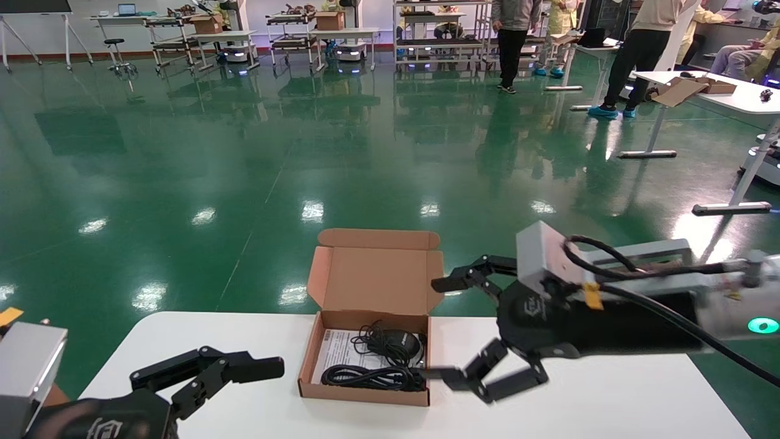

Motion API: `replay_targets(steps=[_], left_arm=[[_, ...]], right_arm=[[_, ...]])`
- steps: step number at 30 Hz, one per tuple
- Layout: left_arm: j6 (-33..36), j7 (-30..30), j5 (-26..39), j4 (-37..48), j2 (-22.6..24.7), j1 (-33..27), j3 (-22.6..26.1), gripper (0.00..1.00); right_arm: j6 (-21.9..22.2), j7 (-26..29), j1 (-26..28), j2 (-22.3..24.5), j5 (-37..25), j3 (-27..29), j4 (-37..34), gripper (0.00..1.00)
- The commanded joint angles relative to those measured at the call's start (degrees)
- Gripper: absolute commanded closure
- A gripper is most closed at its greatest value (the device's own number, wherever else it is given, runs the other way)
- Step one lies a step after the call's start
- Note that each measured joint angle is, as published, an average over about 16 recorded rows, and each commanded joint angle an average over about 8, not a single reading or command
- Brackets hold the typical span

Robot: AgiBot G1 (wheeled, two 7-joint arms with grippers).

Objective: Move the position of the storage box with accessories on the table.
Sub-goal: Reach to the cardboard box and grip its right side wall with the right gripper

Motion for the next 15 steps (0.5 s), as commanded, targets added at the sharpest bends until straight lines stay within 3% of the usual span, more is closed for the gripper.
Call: replay_targets(steps=[1, 8, 15], left_arm=[[0.0, 0.0, 0.0, 0.0, 0.0, 0.0, 0.0, 0.00], [0.0, 0.0, 0.0, 0.0, 0.0, 0.0, 0.0, 0.00], [0.0, 0.0, 0.0, 0.0, 0.0, 0.0, 0.0, 0.00]], right_arm=[[0.4, -1.8, 1.2, -1.2, -1.3, -0.9, -4.4, 0.00], [5.4, 5.9, 3.8, -7.3, -7.0, -4.5, -17.6, 0.00], [9.3, 10.1, 3.8, -11.2, -5.1, -3.2, -26.1, 0.00]])
